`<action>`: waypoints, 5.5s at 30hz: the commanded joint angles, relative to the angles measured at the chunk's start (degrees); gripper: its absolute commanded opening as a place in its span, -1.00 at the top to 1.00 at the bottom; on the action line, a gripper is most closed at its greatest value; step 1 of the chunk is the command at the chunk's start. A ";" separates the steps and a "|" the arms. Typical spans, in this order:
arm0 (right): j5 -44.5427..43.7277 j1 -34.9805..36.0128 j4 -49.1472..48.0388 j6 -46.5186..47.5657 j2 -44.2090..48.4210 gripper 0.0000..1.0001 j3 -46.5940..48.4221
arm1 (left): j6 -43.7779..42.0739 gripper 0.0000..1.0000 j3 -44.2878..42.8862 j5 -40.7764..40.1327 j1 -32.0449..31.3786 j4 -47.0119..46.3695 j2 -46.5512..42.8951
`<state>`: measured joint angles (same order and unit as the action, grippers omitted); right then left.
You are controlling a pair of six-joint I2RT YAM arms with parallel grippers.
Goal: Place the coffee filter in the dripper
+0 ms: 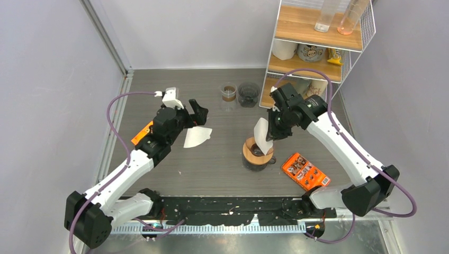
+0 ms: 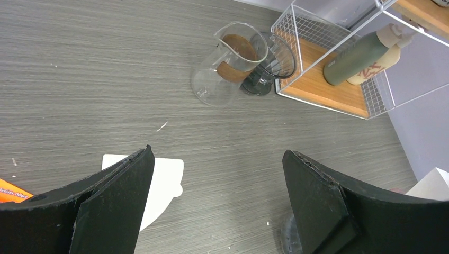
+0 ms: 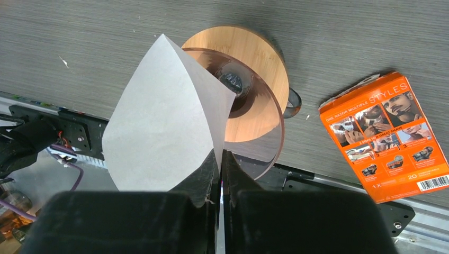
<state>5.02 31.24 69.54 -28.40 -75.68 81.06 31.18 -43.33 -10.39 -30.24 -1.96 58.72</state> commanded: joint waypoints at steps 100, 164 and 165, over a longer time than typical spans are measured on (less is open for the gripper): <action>-17.42 10.24 -12.66 -8.95 -1.33 0.45 -10.47 | -2.44 -0.99 0.26 5.07 0.97 -4.99 -0.63; -11.87 8.13 -20.00 -5.96 1.05 0.35 -14.98 | -2.08 -0.99 0.13 6.12 0.97 -5.18 -0.18; -11.96 8.11 -19.93 -5.96 1.41 0.35 -14.93 | -1.98 -0.99 0.17 6.17 0.97 -5.17 -0.11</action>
<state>-6.74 39.62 49.39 -35.14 -77.21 63.44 29.54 -42.35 -4.86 -29.54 -4.19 58.50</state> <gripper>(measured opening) 0.322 0.994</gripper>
